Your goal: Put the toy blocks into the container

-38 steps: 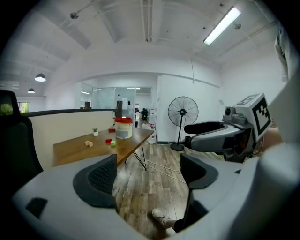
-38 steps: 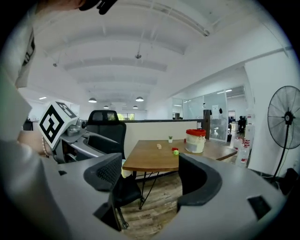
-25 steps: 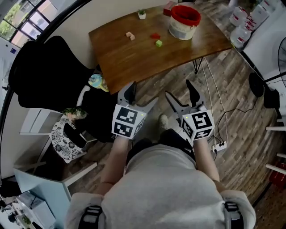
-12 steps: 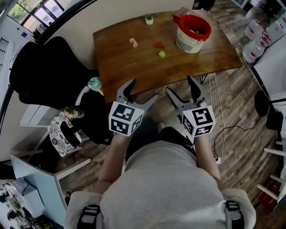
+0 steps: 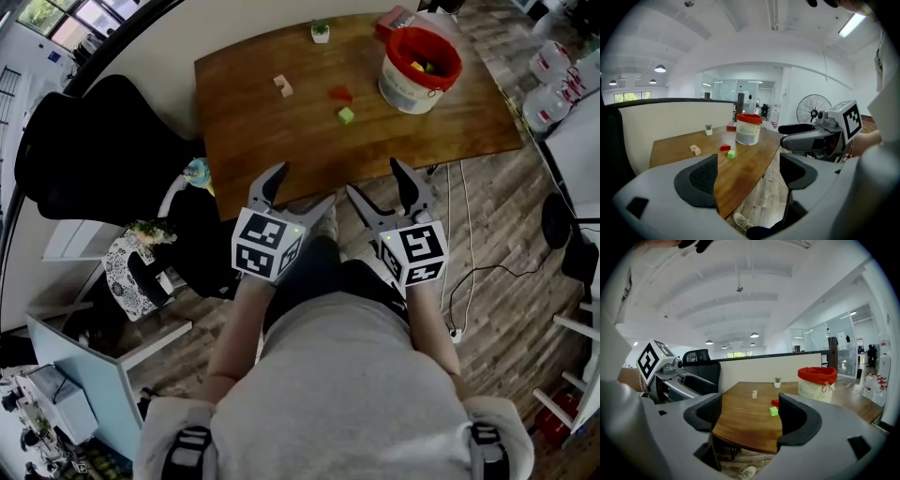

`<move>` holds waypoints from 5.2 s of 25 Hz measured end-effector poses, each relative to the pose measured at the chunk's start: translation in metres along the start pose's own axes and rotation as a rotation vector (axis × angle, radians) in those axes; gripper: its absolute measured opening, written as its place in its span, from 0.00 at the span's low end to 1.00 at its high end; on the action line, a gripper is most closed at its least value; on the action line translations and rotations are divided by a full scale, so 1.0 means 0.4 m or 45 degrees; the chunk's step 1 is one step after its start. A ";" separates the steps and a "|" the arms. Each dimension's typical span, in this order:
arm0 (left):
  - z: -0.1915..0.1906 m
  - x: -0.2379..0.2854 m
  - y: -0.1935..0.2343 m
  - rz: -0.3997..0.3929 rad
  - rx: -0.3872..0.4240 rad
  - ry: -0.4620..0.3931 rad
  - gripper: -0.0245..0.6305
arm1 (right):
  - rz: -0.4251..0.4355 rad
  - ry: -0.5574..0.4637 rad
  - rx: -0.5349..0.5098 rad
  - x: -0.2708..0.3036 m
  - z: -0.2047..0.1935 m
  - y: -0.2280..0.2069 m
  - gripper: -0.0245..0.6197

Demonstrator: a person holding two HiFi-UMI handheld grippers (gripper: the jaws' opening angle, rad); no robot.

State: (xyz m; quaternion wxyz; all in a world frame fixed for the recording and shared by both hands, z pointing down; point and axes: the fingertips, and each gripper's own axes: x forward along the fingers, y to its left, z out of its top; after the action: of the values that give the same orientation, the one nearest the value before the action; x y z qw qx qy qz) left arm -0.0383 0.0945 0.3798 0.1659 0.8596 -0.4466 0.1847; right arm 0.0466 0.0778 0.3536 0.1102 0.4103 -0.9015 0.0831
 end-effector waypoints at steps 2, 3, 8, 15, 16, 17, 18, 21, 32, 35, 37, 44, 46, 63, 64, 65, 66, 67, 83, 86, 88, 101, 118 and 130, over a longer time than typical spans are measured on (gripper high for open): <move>0.002 0.029 0.022 -0.010 -0.014 0.008 0.67 | 0.000 0.015 0.003 0.029 -0.002 -0.019 0.61; 0.005 0.044 0.037 -0.013 -0.023 0.010 0.67 | -0.002 0.024 0.000 0.046 -0.001 -0.030 0.61; 0.047 0.131 0.128 -0.020 -0.048 0.001 0.66 | -0.019 0.052 -0.046 0.150 0.038 -0.108 0.61; 0.111 0.234 0.252 -0.038 -0.065 -0.007 0.66 | -0.006 0.114 -0.088 0.298 0.071 -0.177 0.61; 0.116 0.245 0.264 -0.045 -0.062 -0.004 0.66 | -0.012 0.120 -0.087 0.313 0.072 -0.187 0.61; 0.120 0.255 0.275 -0.051 -0.058 0.000 0.66 | -0.019 0.126 -0.084 0.328 0.073 -0.197 0.61; 0.121 0.265 0.286 -0.056 -0.056 0.005 0.66 | -0.024 0.131 -0.080 0.344 0.074 -0.206 0.61; 0.118 0.291 0.318 -0.068 -0.062 0.022 0.66 | -0.019 0.154 -0.083 0.393 0.074 -0.221 0.61; 0.090 0.317 0.391 -0.043 -0.109 0.038 0.64 | 0.069 0.238 -0.131 0.493 0.047 -0.212 0.56; 0.078 0.317 0.403 -0.024 -0.132 0.047 0.64 | 0.095 0.261 -0.149 0.506 0.033 -0.204 0.55; 0.073 0.318 0.410 -0.005 -0.149 0.046 0.64 | 0.106 0.278 -0.161 0.511 0.019 -0.205 0.54; 0.064 0.335 0.414 0.044 -0.188 0.068 0.63 | 0.190 0.339 -0.187 0.526 -0.014 -0.215 0.51; 0.067 0.346 0.413 0.059 -0.192 0.074 0.63 | 0.214 0.352 -0.202 0.530 -0.018 -0.217 0.48; 0.015 0.378 0.365 0.070 -0.303 0.114 0.54 | 0.294 0.493 -0.137 0.537 -0.116 -0.265 0.45; 0.012 0.382 0.367 0.071 -0.304 0.112 0.54 | 0.297 0.505 -0.137 0.539 -0.126 -0.265 0.44; 0.009 0.386 0.369 0.071 -0.305 0.114 0.53 | 0.301 0.517 -0.136 0.540 -0.135 -0.264 0.44; 0.004 0.390 0.369 0.068 -0.305 0.118 0.53 | 0.303 0.529 -0.136 0.539 -0.145 -0.263 0.44; -0.001 0.393 0.368 0.061 -0.306 0.126 0.53 | 0.305 0.541 -0.138 0.539 -0.154 -0.261 0.44; -0.037 0.437 0.354 -0.047 -0.272 0.186 0.53 | 0.279 0.735 -0.122 0.568 -0.311 -0.248 0.39; -0.038 0.442 0.353 -0.056 -0.274 0.191 0.52 | 0.272 0.772 -0.111 0.569 -0.335 -0.250 0.37; -0.037 0.445 0.354 -0.059 -0.271 0.191 0.52 | 0.266 0.782 -0.112 0.573 -0.346 -0.255 0.33; 0.037 0.469 0.354 -0.083 -0.166 0.161 0.51 | 0.346 0.646 -0.141 0.560 -0.222 -0.263 0.27; 0.257 0.480 0.270 -0.184 -0.030 -0.054 0.46 | 0.203 0.271 -0.120 0.464 0.105 -0.378 0.27; 0.374 0.542 0.206 -0.261 0.043 -0.140 0.46 | -0.103 0.119 -0.163 0.362 0.230 -0.586 0.27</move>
State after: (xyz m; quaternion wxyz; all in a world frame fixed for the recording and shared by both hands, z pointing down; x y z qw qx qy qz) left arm 0.0342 -0.1711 0.3596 0.1445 0.9122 -0.3618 0.1268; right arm 0.1195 -0.2010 0.3177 0.1815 0.4342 -0.8814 0.0398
